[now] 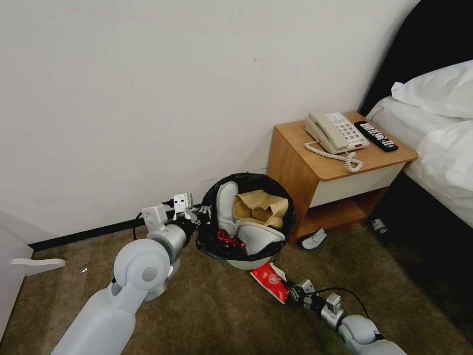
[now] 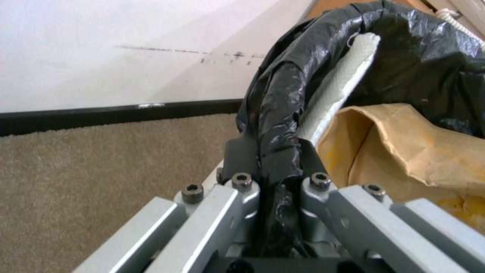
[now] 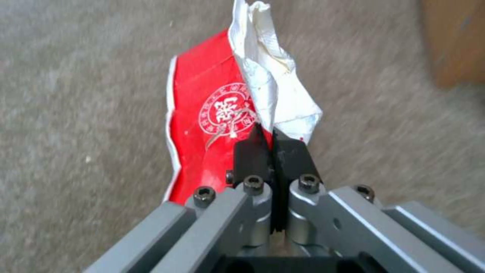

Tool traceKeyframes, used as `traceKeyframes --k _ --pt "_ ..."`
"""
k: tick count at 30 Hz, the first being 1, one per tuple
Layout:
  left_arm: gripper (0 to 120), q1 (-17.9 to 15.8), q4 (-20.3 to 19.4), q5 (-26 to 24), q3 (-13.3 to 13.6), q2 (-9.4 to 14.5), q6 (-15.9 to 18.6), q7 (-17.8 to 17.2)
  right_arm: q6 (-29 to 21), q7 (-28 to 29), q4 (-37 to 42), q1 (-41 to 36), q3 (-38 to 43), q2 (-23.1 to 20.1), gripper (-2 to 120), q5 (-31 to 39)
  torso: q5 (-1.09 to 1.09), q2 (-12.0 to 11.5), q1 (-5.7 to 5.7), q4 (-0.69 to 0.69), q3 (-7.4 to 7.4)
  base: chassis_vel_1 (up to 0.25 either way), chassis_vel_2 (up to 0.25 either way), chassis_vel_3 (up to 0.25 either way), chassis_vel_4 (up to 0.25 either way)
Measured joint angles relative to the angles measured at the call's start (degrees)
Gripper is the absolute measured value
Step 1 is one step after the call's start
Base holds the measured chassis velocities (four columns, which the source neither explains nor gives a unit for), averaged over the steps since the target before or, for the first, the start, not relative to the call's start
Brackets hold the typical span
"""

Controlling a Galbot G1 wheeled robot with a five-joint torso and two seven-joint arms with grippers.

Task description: Pick up the trash bin, then pick up the garbage from the floor and place it into the trash bin.

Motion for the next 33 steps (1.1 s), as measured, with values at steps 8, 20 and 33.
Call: traceKeyframes --k 8,20,33 --pt "3 -0.30 0.73 -0.21 0.10 -0.17 -0.02 -0.03 2.69 -0.51 8.70 -2.79 3.79 -5.87 0 -1.10 0.01 0.00 0.00 0.00 0.00 0.000 0.000 0.000 0.000" --pt "3 -0.45 0.44 -0.29 -0.12 0.07 -0.09 -0.28 2.78 -1.32 20.34 -13.01 11.31 -13.89 0 2.22 0.01 0.00 0.00 -0.01 0.00 0.000 0.000 0.000 0.000" --pt "3 0.02 -0.30 -0.22 -0.22 0.07 -0.11 -0.54 8.52 -8.26 24.77 -21.70 21.94 -22.60 0 6.58 0.00 0.00 0.00 0.00 0.00 0.000 0.000 0.000 0.000"
